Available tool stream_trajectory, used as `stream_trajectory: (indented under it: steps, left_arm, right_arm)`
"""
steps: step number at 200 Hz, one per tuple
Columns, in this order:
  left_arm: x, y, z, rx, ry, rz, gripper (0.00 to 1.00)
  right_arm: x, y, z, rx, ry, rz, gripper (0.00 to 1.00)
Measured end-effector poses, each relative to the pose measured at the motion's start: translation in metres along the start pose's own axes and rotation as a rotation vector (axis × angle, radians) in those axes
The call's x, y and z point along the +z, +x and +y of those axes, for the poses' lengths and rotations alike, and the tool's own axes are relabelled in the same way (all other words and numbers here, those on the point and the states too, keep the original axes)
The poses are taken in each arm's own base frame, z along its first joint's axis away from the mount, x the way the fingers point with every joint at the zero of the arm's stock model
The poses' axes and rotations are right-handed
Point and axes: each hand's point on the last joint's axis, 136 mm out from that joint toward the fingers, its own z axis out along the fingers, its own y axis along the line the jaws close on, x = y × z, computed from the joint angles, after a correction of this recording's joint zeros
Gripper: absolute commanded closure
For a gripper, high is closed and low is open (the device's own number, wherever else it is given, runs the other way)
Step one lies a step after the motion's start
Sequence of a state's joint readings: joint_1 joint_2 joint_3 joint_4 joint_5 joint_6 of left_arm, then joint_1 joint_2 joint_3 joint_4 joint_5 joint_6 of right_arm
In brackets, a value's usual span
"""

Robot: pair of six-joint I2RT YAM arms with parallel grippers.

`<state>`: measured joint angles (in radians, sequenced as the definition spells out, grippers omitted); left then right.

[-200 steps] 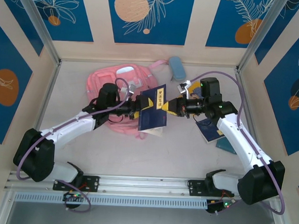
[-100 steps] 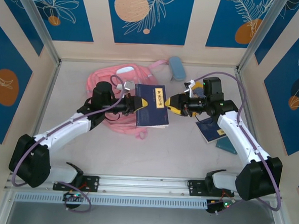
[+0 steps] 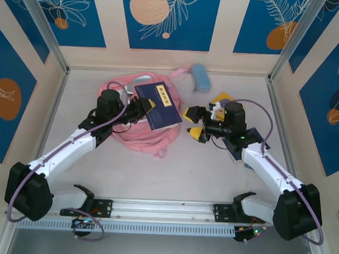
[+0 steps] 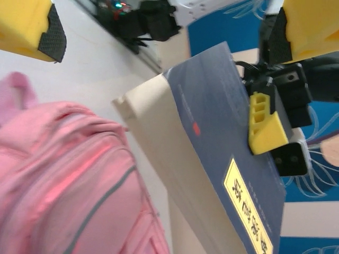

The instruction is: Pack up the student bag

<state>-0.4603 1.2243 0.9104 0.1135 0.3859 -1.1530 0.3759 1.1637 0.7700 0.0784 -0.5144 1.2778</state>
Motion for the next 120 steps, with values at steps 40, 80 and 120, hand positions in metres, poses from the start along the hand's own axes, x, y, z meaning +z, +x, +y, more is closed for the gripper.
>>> stream_trajectory:
  steps: [40,80,120]
  left_arm:
    - [-0.013,-0.024,-0.012,-0.049,0.014,-0.140,1.00]
    - [-0.020,-0.036,-0.020,-0.086,0.035,-0.210,1.00]
    - [-0.022,-0.041,-0.023,-0.116,0.051,-0.237,1.00]
  right_arm:
    - [0.031,0.007,0.032,0.052,-0.127,0.018,0.00]
    - [0.062,0.010,0.036,0.121,-0.183,0.048,0.00]
    - [0.081,0.011,0.053,0.148,-0.255,0.053,0.07]
